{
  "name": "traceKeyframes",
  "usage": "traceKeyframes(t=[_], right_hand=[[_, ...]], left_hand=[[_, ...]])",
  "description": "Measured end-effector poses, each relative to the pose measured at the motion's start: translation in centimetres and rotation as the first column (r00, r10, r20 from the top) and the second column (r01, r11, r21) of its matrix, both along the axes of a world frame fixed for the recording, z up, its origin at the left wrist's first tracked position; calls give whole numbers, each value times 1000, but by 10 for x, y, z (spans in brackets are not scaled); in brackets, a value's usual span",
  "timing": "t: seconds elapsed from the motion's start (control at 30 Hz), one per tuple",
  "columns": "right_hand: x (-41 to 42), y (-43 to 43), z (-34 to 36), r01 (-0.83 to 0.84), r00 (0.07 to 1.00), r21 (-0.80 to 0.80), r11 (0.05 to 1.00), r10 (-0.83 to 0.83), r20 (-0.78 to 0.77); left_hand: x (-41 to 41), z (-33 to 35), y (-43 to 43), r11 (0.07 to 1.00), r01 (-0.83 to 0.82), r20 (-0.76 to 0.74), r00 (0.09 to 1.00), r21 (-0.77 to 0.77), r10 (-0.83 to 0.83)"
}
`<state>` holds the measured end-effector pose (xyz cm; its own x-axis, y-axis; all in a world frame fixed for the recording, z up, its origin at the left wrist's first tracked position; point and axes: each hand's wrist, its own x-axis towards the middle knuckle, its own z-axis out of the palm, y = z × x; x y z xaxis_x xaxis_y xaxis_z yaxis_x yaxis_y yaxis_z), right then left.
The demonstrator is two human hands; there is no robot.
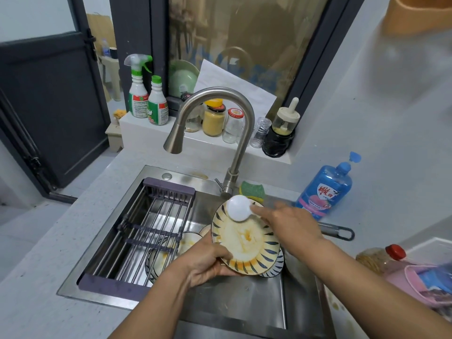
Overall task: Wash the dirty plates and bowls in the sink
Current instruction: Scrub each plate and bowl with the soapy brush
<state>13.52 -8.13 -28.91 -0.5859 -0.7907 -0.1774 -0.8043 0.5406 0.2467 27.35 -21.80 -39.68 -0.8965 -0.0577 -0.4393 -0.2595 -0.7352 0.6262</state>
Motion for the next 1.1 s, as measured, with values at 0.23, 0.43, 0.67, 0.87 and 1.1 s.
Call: traceKeyframes(t=[0.23, 0.43, 0.67, 0.87, 1.1], right_hand=[[1, -6, 6, -199, 980, 11, 980, 199, 10], [-2, 3, 23, 67, 991, 65, 996, -59, -120], [13, 9, 2, 181, 913, 163, 970, -227, 339], [-1, 3, 10, 462, 784, -258, 849, -255, 565], [-13, 5, 9, 795, 521, -373, 478, -223, 824]], left_hand=[[1, 6, -4, 998, 60, -42, 997, 34, -59], [-4, -4, -9, 994, -102, -21, 994, 49, 103], [-12, -11, -6, 966, -254, 9, 967, 48, 254], [-10, -3, -9, 938, -275, 30, 961, 209, 275], [-6, 18, -13, 900, -314, 102, 949, 302, 297]])
